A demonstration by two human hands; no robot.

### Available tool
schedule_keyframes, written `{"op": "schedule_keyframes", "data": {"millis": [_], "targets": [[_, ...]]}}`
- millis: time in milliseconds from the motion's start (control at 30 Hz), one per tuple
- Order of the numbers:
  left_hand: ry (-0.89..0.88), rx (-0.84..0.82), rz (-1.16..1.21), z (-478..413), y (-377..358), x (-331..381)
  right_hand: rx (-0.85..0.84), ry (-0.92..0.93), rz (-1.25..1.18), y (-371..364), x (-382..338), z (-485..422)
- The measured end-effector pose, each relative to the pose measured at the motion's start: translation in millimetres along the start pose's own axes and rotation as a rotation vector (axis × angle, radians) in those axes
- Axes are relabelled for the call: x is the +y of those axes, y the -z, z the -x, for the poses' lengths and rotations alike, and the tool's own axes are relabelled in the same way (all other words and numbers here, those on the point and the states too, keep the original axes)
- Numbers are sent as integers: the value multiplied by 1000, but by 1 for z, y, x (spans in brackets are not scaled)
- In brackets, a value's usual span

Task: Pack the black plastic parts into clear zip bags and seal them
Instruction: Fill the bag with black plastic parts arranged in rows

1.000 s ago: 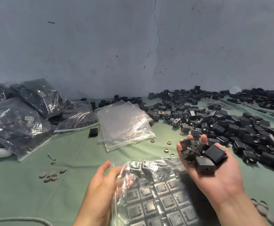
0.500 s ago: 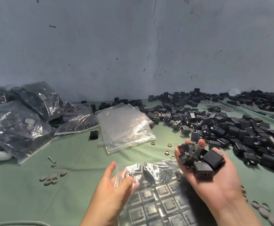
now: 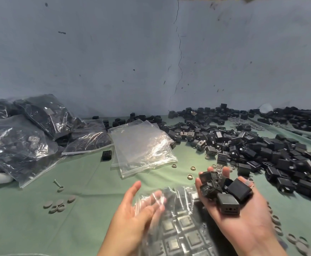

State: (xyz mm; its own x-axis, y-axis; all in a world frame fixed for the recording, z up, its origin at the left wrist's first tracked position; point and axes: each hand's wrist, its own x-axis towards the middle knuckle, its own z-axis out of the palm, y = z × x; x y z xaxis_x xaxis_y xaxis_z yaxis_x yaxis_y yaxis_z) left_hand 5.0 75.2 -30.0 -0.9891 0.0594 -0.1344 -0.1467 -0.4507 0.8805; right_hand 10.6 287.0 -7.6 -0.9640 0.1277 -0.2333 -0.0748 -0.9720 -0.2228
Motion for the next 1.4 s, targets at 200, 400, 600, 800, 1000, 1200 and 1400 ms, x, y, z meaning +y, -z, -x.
{"op": "schedule_keyframes", "data": {"millis": [200,400,600,800,1000,1200,1400], "targets": [[52,-16,48,2,2,10,5,-14,-12,-1,-1,2],[109,-26,74,4,-5,17,-1,-67,-43,-2,-2,3],[58,62,-24,7,-8,20,12,-120,-3,-3,0,5],[146,8,-92,19,-17,23,46,-48,-25,-3,-2,0],[161,31,-24,21,-26,32,34,-32,-34,-5,0,1],[-114,318,-414,16,-6,29,-2,-60,-75,-9,6,6],[-769,178,-1086,34,-19,20,-50,-147,-38,-14,22,14]]}}
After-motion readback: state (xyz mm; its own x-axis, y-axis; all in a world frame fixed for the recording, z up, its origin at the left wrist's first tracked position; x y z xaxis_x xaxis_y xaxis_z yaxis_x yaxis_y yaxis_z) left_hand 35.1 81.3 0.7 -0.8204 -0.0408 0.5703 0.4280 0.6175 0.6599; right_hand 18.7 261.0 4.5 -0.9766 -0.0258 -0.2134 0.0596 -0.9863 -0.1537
